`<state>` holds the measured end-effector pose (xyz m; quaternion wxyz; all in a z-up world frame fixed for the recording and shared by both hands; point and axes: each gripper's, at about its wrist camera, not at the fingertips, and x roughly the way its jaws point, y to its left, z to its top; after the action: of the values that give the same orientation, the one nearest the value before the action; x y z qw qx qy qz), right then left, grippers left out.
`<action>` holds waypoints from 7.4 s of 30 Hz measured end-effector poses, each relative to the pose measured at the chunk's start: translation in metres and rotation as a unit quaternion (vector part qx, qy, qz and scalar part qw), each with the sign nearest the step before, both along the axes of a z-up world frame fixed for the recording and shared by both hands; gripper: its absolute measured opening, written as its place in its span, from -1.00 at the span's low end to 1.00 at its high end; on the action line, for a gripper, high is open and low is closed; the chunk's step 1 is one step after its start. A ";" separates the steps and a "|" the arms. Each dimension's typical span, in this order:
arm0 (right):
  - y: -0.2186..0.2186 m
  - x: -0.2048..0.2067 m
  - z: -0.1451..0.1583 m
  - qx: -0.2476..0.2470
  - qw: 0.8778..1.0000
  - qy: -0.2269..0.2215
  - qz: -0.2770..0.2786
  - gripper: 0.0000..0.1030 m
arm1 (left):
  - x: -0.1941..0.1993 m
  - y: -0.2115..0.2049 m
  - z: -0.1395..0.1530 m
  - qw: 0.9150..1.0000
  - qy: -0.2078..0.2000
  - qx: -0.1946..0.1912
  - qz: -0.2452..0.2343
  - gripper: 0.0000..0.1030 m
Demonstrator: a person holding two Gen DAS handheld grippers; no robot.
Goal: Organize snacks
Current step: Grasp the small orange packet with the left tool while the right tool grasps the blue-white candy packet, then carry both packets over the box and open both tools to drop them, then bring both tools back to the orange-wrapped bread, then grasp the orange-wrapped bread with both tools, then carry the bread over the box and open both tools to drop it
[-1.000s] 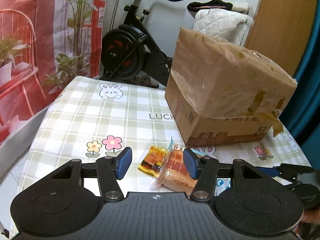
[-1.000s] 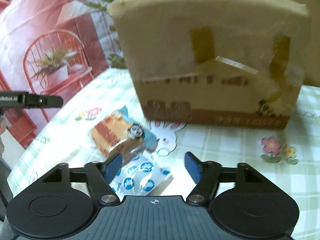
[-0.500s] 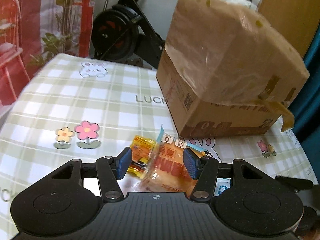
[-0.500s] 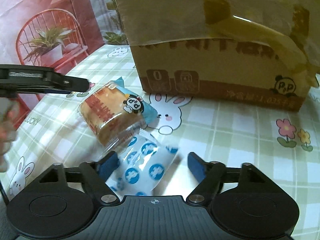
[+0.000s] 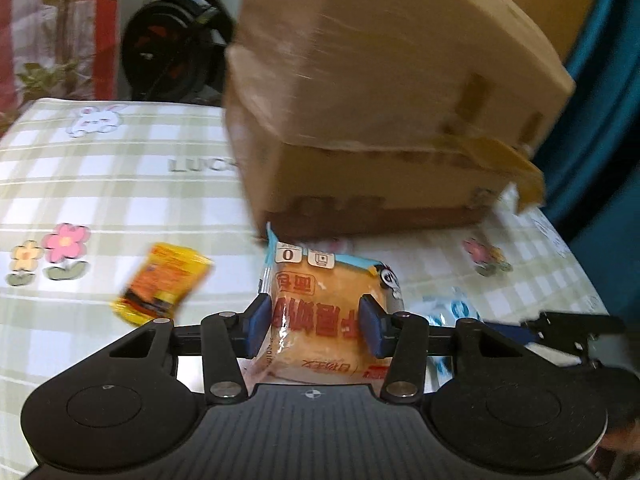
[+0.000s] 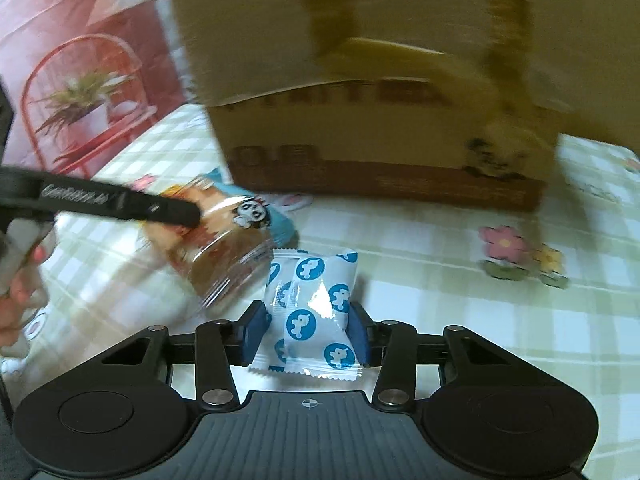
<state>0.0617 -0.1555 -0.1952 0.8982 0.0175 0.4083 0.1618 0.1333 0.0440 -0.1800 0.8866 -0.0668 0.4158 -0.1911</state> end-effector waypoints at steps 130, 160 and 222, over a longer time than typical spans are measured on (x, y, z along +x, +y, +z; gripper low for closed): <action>-0.008 -0.024 0.075 0.031 0.994 -0.097 -0.028 0.10 | -0.044 0.032 0.068 0.992 -0.113 0.013 0.059 0.16; 0.052 0.002 0.005 -0.002 0.997 -0.008 0.075 0.17 | -0.003 0.004 -0.018 0.999 0.020 -0.040 0.013 0.16; -0.033 0.080 0.221 0.011 0.956 -0.281 0.086 -0.12 | 0.036 -0.071 0.178 0.973 -0.226 -0.047 0.011 0.12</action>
<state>0.1422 -0.1884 0.0258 0.9591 -0.0535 0.1379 0.2414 0.1696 -0.0266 -0.0018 0.9556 -0.0679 0.1948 -0.2105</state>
